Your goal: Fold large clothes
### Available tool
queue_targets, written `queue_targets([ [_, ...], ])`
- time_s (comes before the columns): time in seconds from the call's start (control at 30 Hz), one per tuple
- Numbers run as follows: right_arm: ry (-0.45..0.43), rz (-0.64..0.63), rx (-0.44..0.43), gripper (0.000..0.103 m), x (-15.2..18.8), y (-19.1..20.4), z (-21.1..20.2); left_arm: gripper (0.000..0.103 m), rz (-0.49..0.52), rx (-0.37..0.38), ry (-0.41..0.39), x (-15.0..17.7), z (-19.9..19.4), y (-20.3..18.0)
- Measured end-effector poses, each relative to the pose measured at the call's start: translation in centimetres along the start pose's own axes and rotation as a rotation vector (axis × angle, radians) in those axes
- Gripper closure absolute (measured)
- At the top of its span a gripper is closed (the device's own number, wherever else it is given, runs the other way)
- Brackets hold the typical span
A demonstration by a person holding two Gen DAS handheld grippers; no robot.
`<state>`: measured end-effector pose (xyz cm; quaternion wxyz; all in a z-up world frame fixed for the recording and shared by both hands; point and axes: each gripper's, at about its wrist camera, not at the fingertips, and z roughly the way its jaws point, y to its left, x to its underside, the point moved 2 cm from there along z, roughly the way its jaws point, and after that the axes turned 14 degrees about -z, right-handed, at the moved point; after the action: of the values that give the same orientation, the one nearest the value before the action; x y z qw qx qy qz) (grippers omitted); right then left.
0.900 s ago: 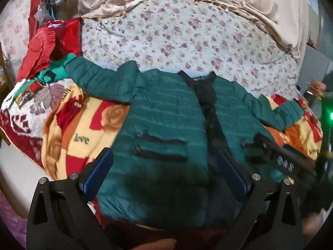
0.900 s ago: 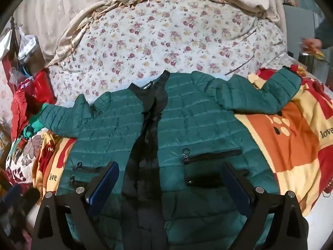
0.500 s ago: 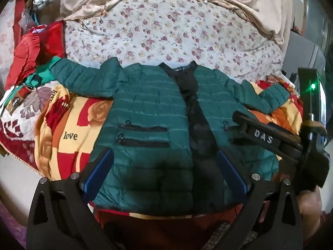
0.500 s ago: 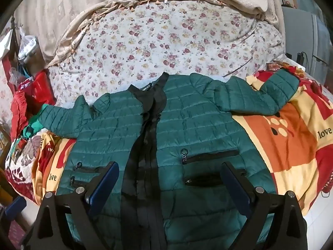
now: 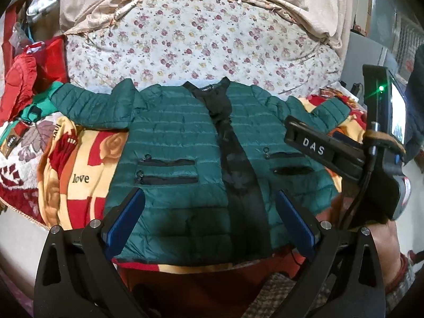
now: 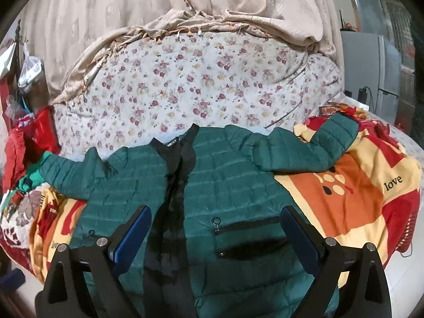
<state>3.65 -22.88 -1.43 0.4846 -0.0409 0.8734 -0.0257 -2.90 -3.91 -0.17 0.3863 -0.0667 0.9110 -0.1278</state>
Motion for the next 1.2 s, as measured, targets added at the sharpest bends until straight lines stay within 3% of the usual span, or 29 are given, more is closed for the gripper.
queue_targets([
  [0.2,-0.031,-0.014,0.030,0.006,-0.5,0.5,-1.6,0.003,0.031,0.023,-0.083,0.5,-2.6,-0.2],
  [0.3,-0.042,-0.027,0.038,0.006,-0.6,1.0,-2.1,0.003,0.042,0.064,-0.080,0.7,-3.0,-0.2],
  [0.47,-0.042,-0.027,0.040,0.006,-0.4,1.0,-2.2,0.003,0.046,0.061,-0.078,0.6,-2.9,-0.3],
  [0.57,-0.046,-0.014,0.036,0.006,-0.5,0.9,-2.1,0.003,0.030,0.057,-0.123,0.1,-3.3,0.1],
  [0.8,-0.104,-0.026,0.067,0.006,-0.2,0.6,-2.4,0.003,-0.008,-0.086,-0.195,-1.9,-2.6,2.5],
  [0.97,-0.043,0.004,0.001,0.006,0.1,0.1,-1.6,0.003,-0.030,-0.182,-0.220,-3.4,-2.0,4.5],
  [1.2,0.001,0.015,-0.055,0.006,1.1,-0.3,-0.6,0.003,-0.105,-0.279,-0.181,-4.1,-0.5,7.4],
])
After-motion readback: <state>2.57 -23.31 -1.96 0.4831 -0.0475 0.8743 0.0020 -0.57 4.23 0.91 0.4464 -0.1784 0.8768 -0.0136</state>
